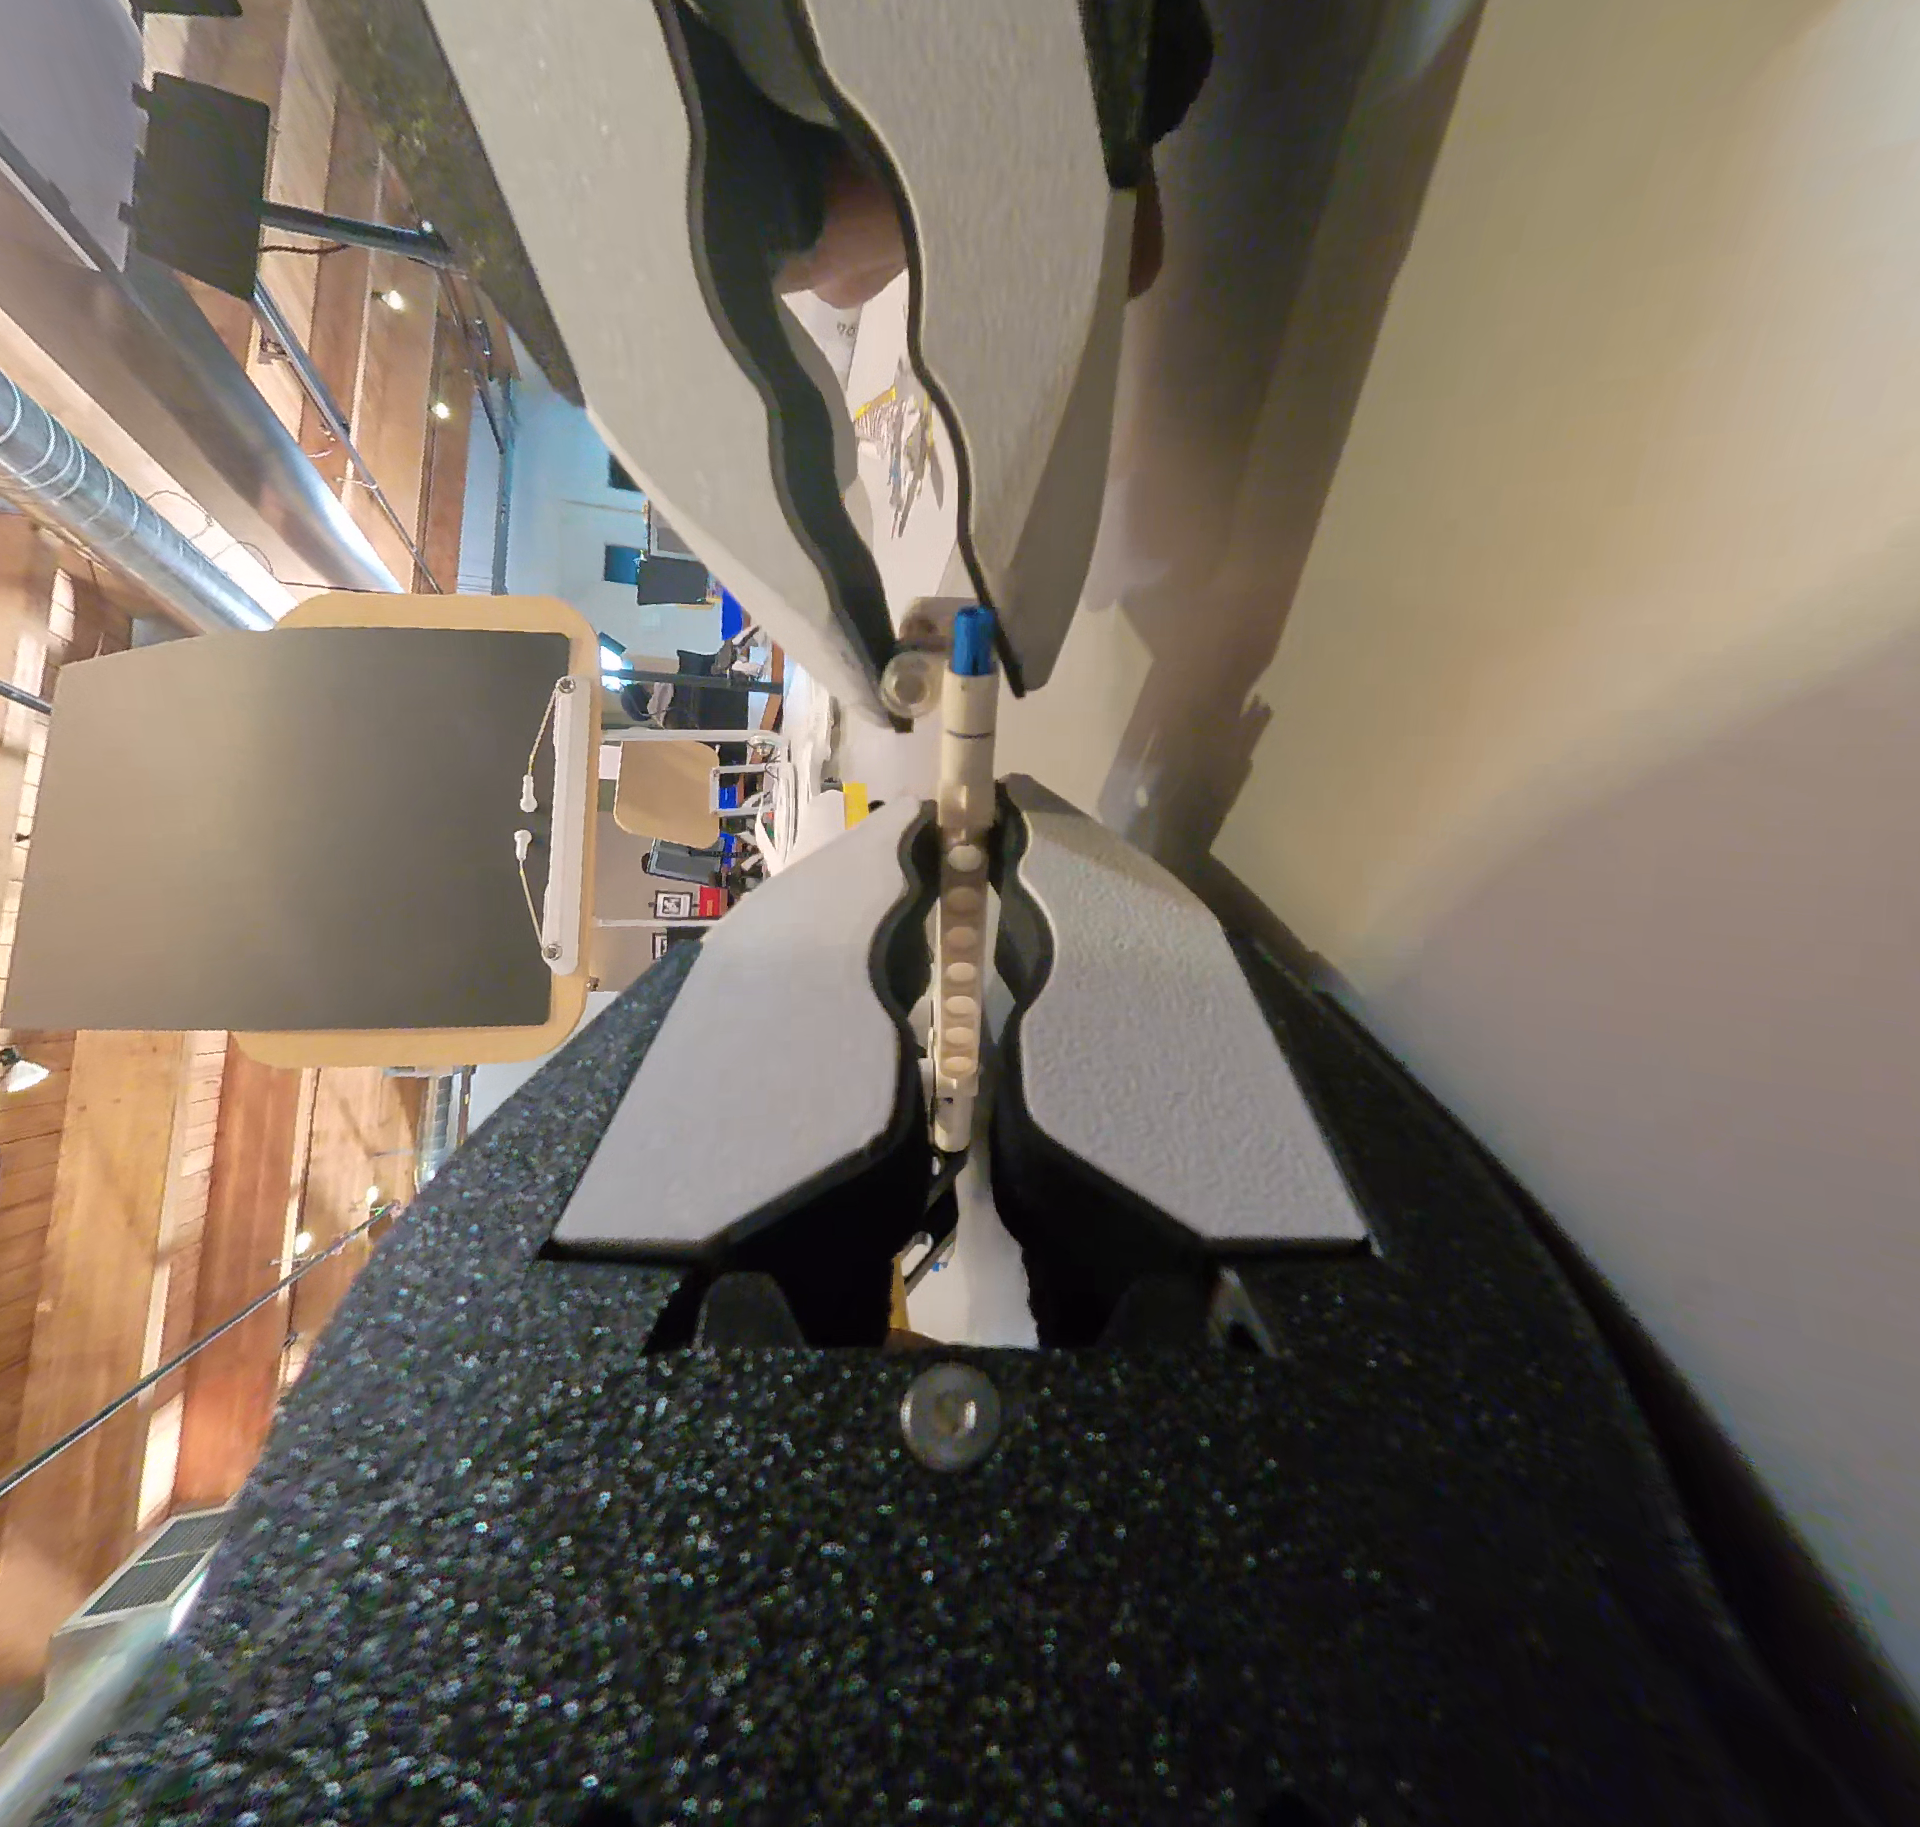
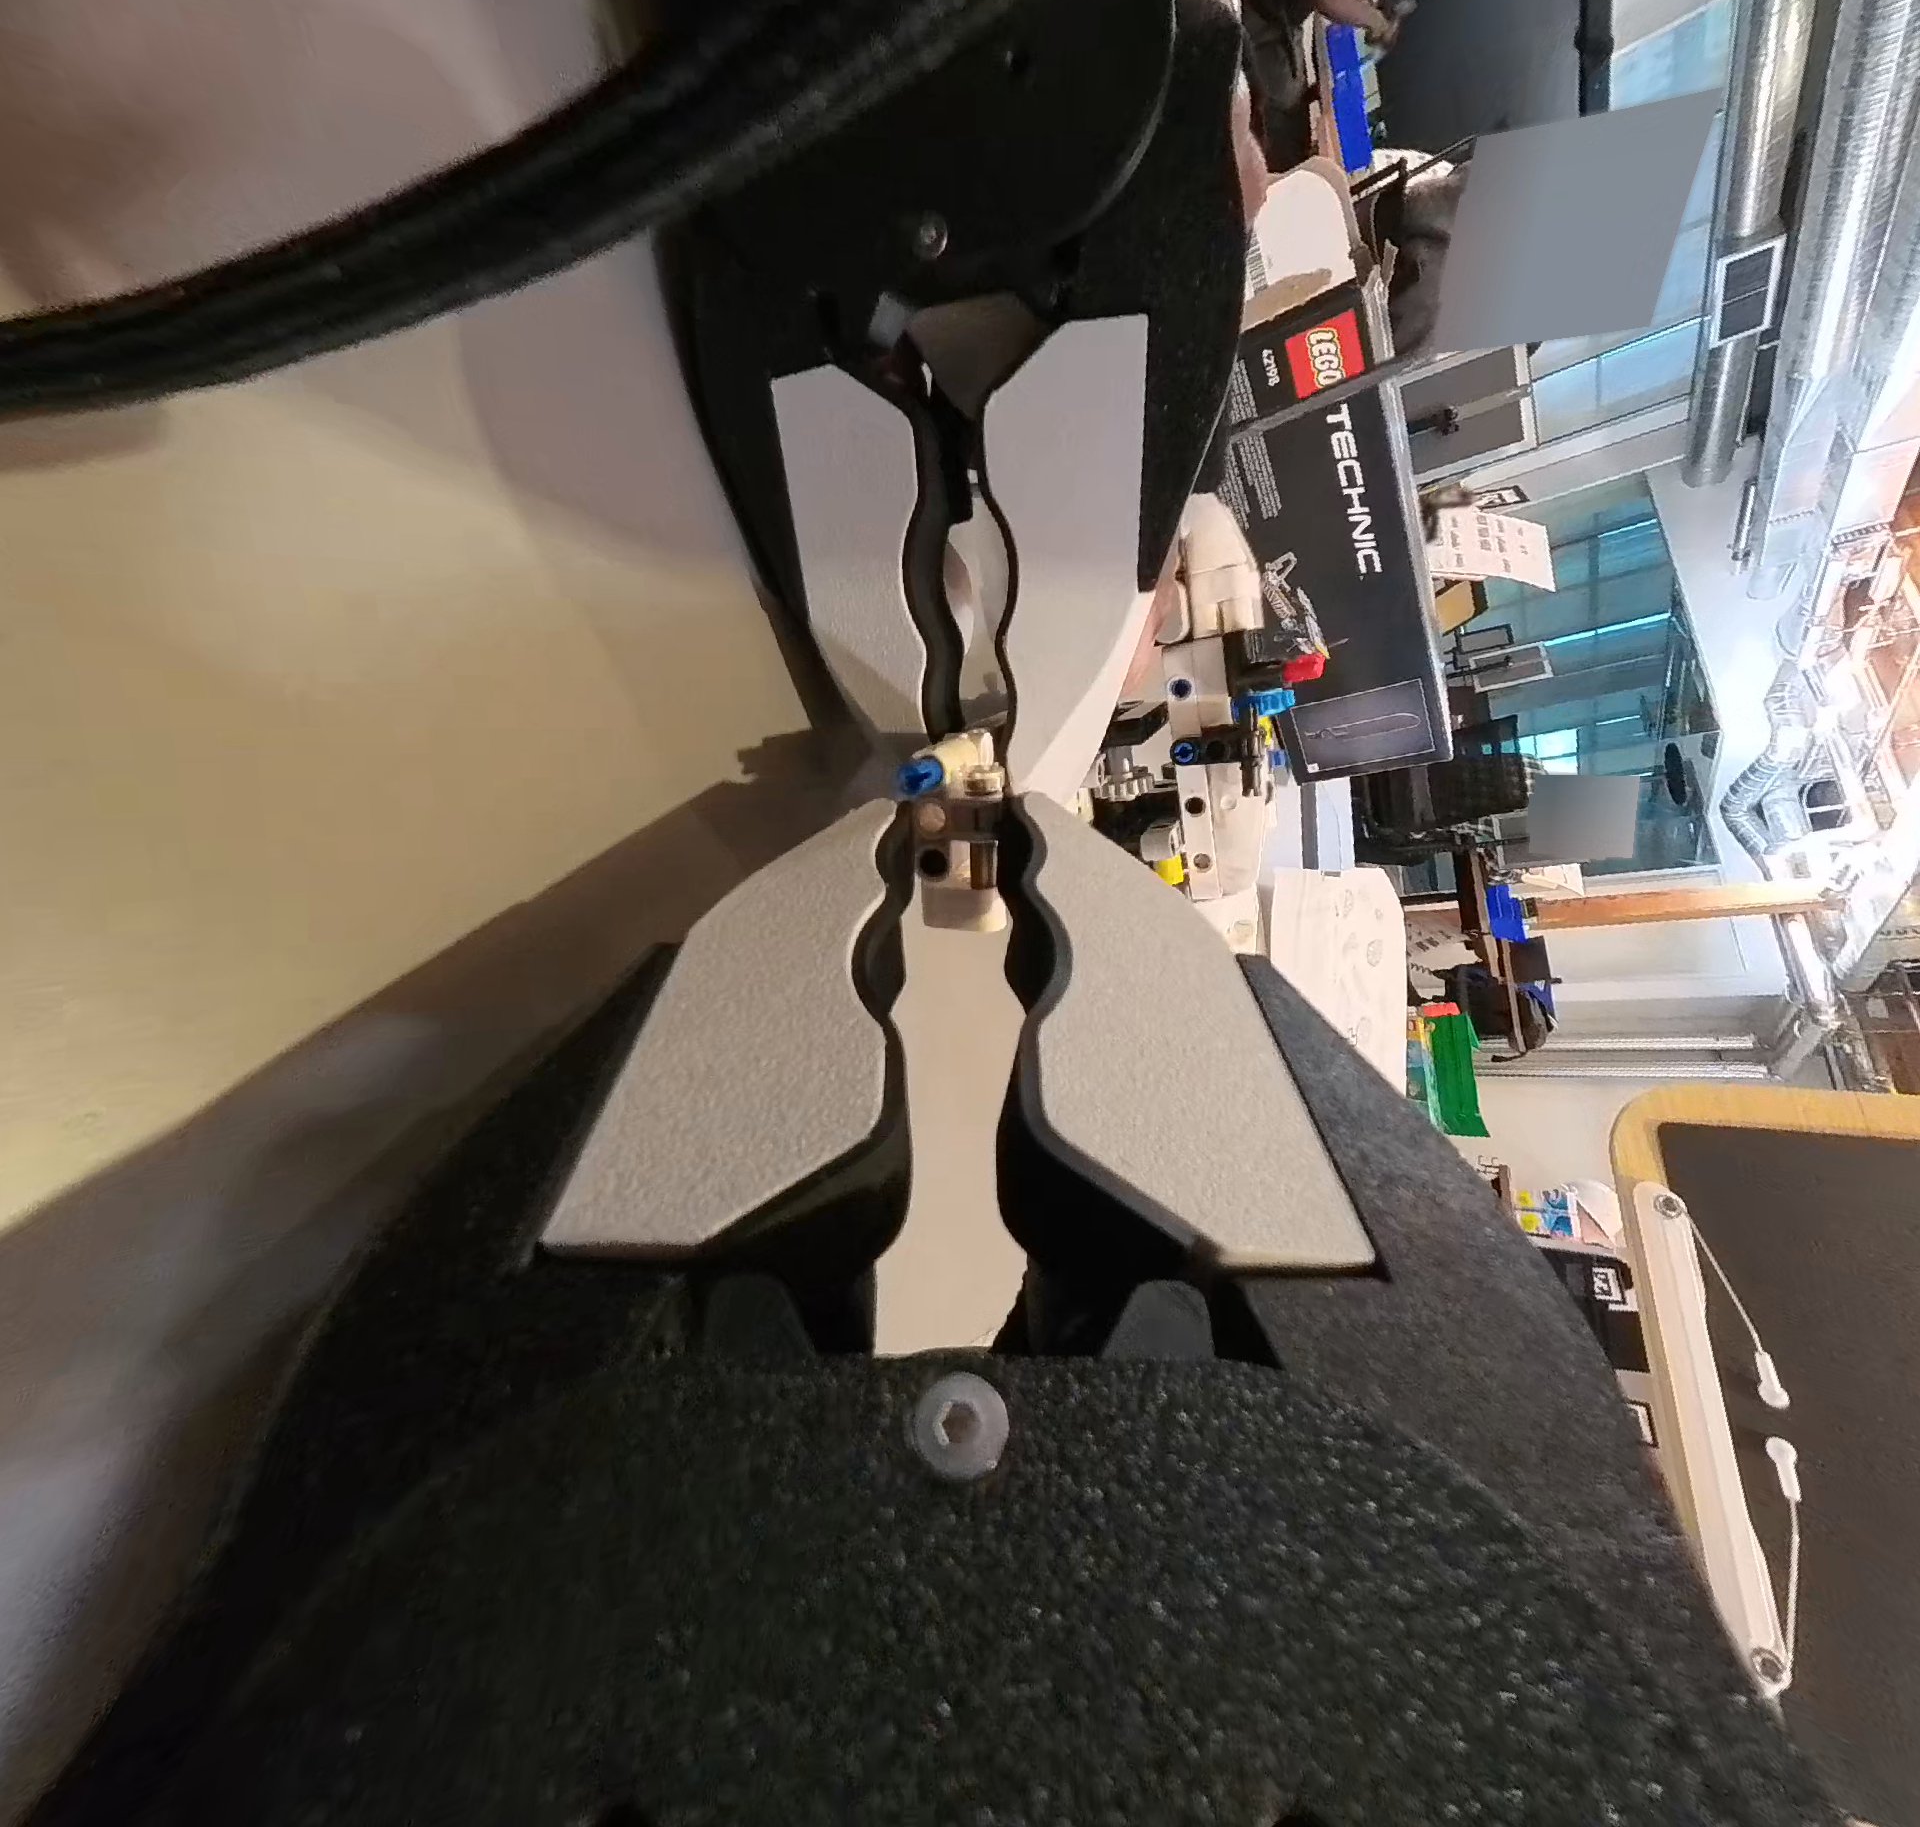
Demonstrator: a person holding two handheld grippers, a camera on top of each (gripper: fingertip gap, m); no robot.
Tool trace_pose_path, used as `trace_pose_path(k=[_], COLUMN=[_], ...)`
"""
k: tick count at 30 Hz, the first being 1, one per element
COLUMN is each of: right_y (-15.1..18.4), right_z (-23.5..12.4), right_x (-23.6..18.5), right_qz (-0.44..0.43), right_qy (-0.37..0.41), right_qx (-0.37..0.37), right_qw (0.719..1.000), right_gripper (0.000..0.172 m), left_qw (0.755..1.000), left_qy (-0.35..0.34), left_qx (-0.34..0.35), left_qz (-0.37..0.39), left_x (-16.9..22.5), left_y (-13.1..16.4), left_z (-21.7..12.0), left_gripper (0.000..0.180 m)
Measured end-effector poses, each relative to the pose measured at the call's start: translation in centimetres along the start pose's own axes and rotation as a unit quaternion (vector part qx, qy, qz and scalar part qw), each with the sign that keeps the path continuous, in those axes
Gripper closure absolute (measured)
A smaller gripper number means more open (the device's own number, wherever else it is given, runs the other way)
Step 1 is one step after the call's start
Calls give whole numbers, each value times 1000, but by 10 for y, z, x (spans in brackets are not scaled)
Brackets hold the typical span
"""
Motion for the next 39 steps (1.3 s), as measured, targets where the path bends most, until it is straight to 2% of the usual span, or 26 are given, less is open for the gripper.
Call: trace_pose_path(k=[16,21,25,29,39], right_y=[-1,0,1,0,2], right_z=[-9,-6,1,5,2], right_x=[-3,-4,-5,-3,-3], right_qz=[13,17,11,-3,-8], right_qy=[-3,13,19,37,43], right_qx=[14,24,-3,-19,-41], right_qw=[1000,999,1000,999,998], right_gripper=[156,155,143,155,155], left_qw=[1000,1000,1000,1000,1000], left_qy=[-1,-2,-9,-12,-15], left_qx=[19,4,-8,-11,-5], left_qz=[-2,-12,-17,-17,-24], left_x=[1,0,0,0,0], left_y=[-6,-7,-7,-6,-5], left_z=[0,1,1,1,1], left_gripper=[168,170,170,170,170])
Point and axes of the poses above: each gripper's, where its closed fingertips meet, z out along the fingers, y out of its underside, x = y × z across the jaws, the point moved 8 cm from there along -z, back along the fingers, and after that the axes turned 8 degrees about x, right-handed, at the moved point
